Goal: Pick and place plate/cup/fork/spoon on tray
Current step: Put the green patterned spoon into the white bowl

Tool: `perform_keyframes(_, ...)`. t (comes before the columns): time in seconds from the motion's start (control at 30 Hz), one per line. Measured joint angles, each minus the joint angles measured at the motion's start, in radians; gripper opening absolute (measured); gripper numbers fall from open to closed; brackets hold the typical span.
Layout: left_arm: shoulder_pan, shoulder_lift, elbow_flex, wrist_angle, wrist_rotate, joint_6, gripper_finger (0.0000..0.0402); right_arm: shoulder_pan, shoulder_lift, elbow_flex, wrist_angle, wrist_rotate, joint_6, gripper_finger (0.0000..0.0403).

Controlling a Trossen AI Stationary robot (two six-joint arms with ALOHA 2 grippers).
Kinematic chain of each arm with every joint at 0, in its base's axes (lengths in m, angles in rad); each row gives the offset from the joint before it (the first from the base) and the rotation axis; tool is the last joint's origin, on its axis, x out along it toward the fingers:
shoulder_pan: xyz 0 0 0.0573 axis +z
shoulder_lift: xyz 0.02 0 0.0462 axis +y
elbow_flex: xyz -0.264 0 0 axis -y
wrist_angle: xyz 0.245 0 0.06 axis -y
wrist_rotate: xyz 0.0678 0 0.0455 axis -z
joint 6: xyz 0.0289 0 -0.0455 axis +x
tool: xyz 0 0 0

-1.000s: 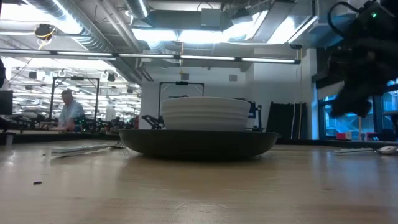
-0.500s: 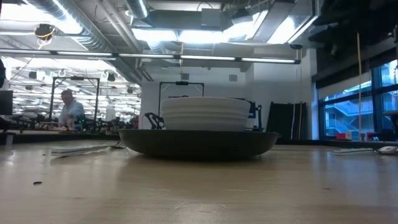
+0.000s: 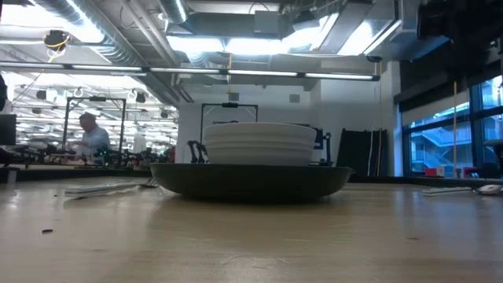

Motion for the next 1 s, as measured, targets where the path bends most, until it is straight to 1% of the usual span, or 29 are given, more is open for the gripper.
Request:
perform_keyframes(0.1, 0.0, 0.0, 0.0, 0.0, 0.0, 0.0, 0.0014, 0.0, 0.019, -0.006, -0.011, -0.055, 0.004, 0.0154)
perform_keyframes(0.2, 0.0, 0.0, 0.0, 0.0, 0.0, 0.0, 0.0014, 0.0, 0.029, -0.006, -0.042, -0.086, -0.024, 0.0154)
perform_keyframes(0.3, 0.0, 0.0, 0.0, 0.0, 0.0, 0.017, 0.0014, 0.0, 0.031, -0.006, -0.085, -0.081, -0.063, 0.0154)
perform_keyframes(0.47, 0.0, 0.0, 0.0, 0.0, 0.0, 0.026, 0.0014, 0.0, 0.047, -0.006, -0.11, -0.071, 0.03, 0.0154)
perform_keyframes(0.5, 0.0, 0.0, 0.0, 0.0, 0.0, 0.026, 0.0014, 0.0, 0.055, -0.006, -0.111, -0.064, 0.029, 0.0154)
perform_keyframes(0.57, 0.0, 0.0, 0.0, 0.0, 0.0, 0.026, 0.0014, 0.0, 0.075, -0.007, -0.123, -0.013, 0.021, 0.0154)
perform_keyframes(0.63, 0.0, 0.0, 0.0, 0.0, 0.0, 0.026, 0.0014, 0.0, 0.103, -0.007, -0.139, 0.035, -0.01, 0.0154)
perform_keyframes(0.7, 0.0, 0.0, 0.0, 0.0, 0.0, 0.026, 0.0014, 0.0, 0.141, -0.007, -0.139, 0.055, -0.03, 0.0154)
perform_keyframes(0.8, 0.0, 0.0, 0.0, 0.0, 0.0, 0.026, 0.0014, 0.0, 0.214, -0.007, -0.103, 0.036, -0.077, 0.0154)
perform_keyframes(0.87, 0.0, 0.0, 0.0, 0.0, 0.0, 0.026, 0.0014, 0.0, 0.27, -0.007, -0.097, 0.019, -0.137, 0.0154)
perform_keyframes(1.0, -0.001, 0.0, 0.0, 0.0, 0.0, 0.026, 0.0014, 0.0, 0.374, -0.007, -0.114, 0.017, -0.269, 0.0154)
